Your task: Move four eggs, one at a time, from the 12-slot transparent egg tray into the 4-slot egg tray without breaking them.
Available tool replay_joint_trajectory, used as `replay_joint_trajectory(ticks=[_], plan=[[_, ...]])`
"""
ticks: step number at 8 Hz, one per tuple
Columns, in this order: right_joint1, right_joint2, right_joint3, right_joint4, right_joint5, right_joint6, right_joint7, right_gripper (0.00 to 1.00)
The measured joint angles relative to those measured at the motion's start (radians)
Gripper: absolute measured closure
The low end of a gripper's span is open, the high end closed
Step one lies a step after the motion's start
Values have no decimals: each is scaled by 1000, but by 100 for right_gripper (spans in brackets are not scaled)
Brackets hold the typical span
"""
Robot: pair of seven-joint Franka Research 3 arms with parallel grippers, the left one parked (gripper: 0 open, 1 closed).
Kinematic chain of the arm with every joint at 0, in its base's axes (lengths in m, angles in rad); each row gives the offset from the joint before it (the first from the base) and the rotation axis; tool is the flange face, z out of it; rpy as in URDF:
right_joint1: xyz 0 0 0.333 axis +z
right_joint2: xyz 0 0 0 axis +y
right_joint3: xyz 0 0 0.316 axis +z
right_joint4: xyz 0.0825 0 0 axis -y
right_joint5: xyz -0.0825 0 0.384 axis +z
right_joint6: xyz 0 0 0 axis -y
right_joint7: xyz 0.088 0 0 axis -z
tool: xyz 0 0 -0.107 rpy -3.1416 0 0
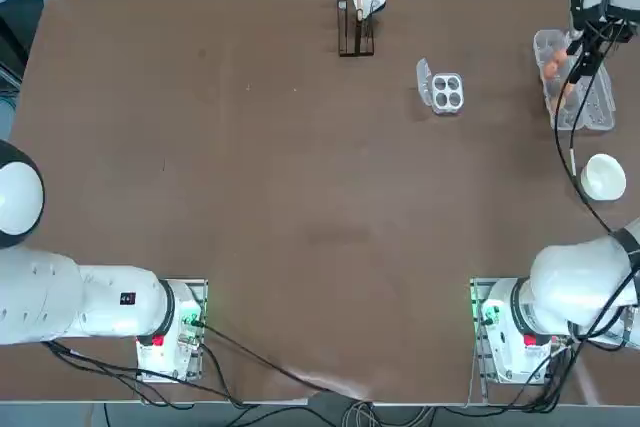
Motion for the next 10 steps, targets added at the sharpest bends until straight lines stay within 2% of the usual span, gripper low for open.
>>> replay_joint_trajectory(ticks=[3, 5, 10], plan=[[-31, 57, 1, -38, 67, 87, -86, 3], [-42, 88, 2, -67, 73, 159, -116, 3], [-56, 89, 3, -151, 73, 281, -187, 6]])
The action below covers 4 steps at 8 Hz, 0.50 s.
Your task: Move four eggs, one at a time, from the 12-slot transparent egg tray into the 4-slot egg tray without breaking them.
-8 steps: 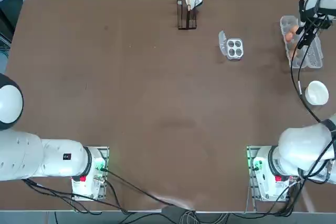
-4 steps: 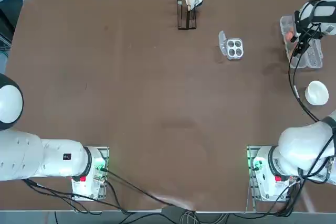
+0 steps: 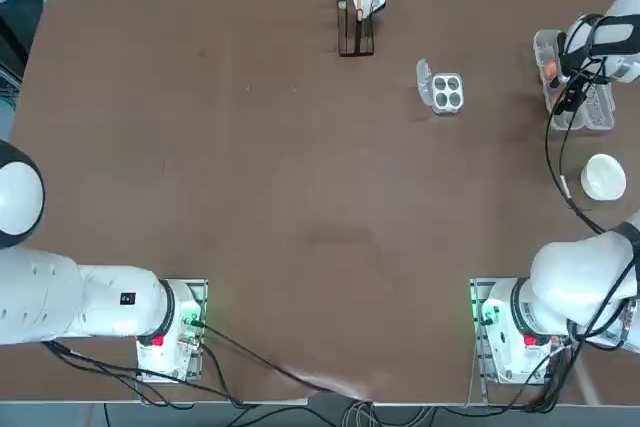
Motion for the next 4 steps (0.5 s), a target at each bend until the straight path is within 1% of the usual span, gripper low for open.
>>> replay_joint_trajectory(ticks=[2, 4], plan=[[-4, 0, 0, -3, 0, 5, -23, 9], [-7, 0, 0, -5, 0, 6, -34, 25]])
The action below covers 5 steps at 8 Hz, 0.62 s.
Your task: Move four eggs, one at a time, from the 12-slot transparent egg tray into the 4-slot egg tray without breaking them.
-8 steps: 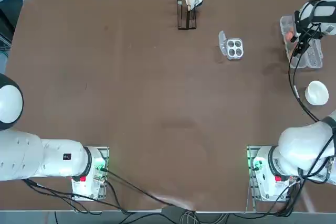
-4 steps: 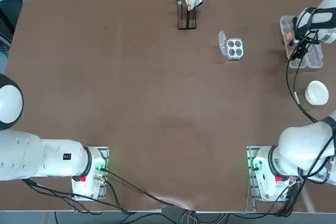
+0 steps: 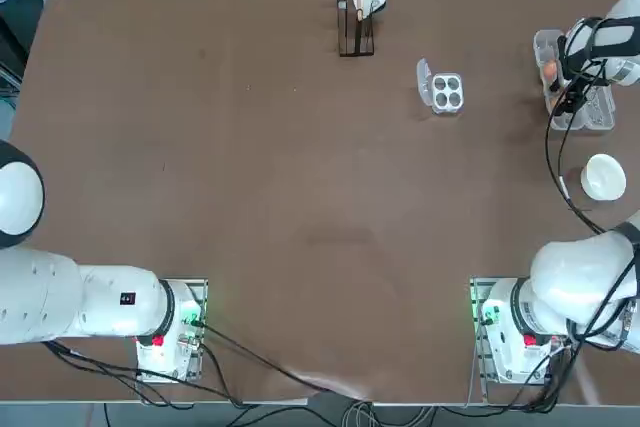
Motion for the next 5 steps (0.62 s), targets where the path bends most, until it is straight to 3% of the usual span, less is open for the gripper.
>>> replay_joint_trajectory(ticks=[4, 5], plan=[[-13, 5, 0, -6, 0, 13, -1, 28], [-15, 5, 0, -6, 0, 15, -1, 33]])
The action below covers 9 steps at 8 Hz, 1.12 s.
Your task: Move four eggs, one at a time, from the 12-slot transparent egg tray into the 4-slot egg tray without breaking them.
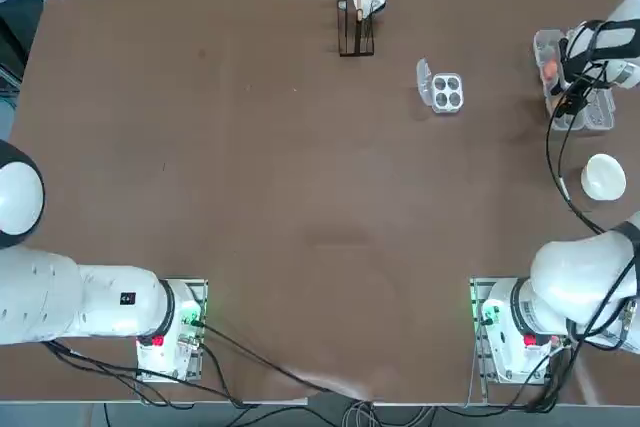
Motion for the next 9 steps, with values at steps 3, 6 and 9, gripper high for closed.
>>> replay_joint_trajectory(ticks=[3, 6, 9], plan=[[-2, -2, 2, 0, 0, 3, 0, 43], [-3, -2, 2, 0, 14, 3, 0, 43], [-4, -2, 2, 0, 31, 1, 0, 43]])
